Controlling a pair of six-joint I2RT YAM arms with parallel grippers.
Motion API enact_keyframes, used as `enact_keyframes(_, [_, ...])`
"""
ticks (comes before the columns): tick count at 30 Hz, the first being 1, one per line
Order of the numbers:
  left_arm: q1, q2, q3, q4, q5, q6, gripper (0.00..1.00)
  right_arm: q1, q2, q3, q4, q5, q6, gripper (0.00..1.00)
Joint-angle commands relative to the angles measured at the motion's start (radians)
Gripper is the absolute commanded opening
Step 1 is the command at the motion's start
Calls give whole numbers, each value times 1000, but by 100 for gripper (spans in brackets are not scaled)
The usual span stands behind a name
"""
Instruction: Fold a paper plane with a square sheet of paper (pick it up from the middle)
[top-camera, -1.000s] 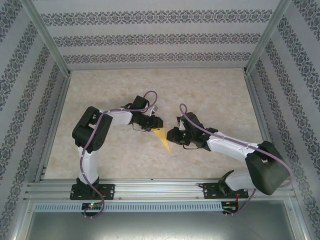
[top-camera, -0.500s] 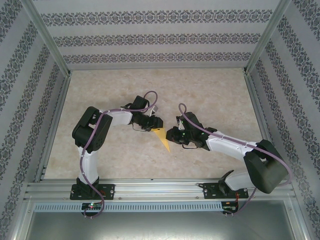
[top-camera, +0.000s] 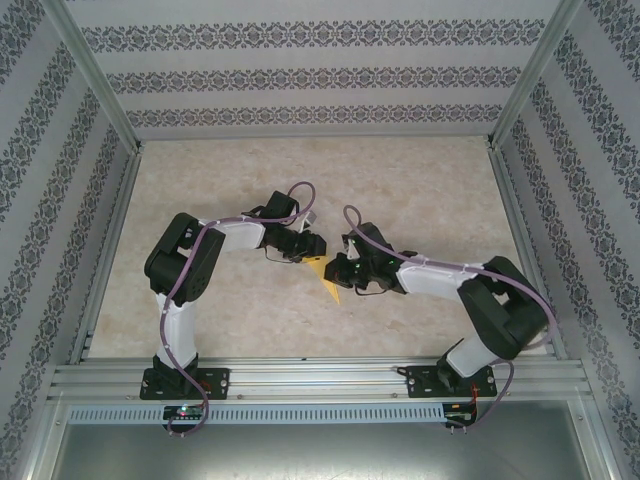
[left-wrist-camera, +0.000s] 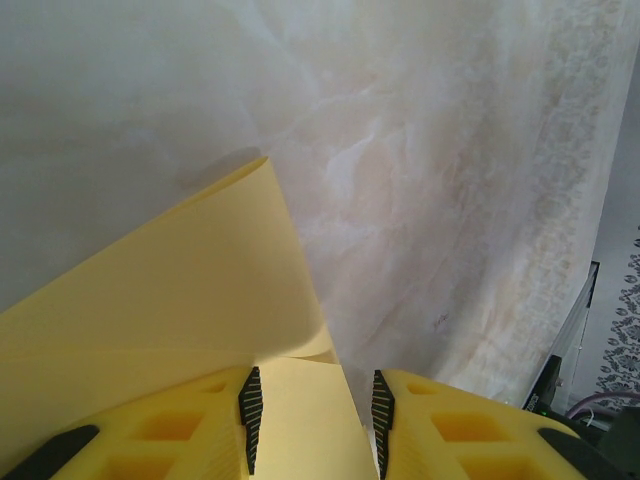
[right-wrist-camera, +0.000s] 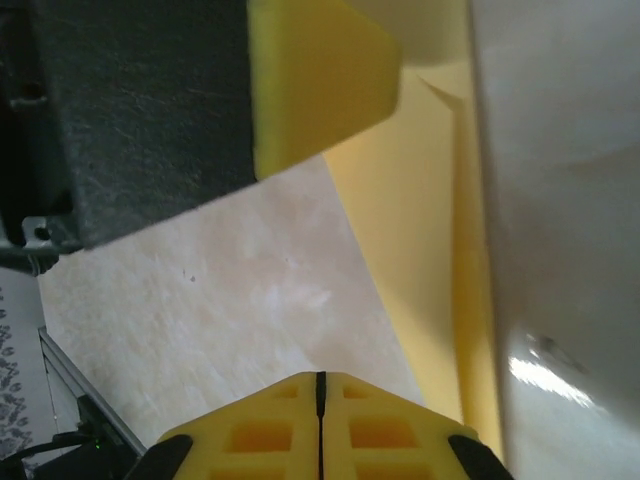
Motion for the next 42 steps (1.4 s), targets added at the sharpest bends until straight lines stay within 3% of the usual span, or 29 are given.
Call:
enact_keyframes(1, [-2,89,-33,-67,-149,50,38,11,38,15,101,-9,40,7])
enact_keyframes(6, [-2,94,-32,-57,-140,39,38,-6,156,33,104,-47,24,8])
enact_keyframes(13, [-2,94,-33,-74,-170,35,38,-10,226,-107,137,-62,19,9])
enact_keyframes(19, [-2,99,-37,-93,-219,25,37,-4,169,-273,269,-105,56,13])
enact_keyframes(26, [-1,105,-36,-101,-234,18,36,13,19,-353,150,-53,37,15])
enact_keyframes(34, [-2,79,-51,-73,-199,17,37,39,-231,-266,-174,61,-23,17])
enact_keyframes(38, [-3,69,-58,-63,-189,14,37,39,-269,-189,-153,96,-12,19])
enact_keyframes(42, [-4,63,-61,-51,-170,6,38,38,-155,-97,-64,48,11,19])
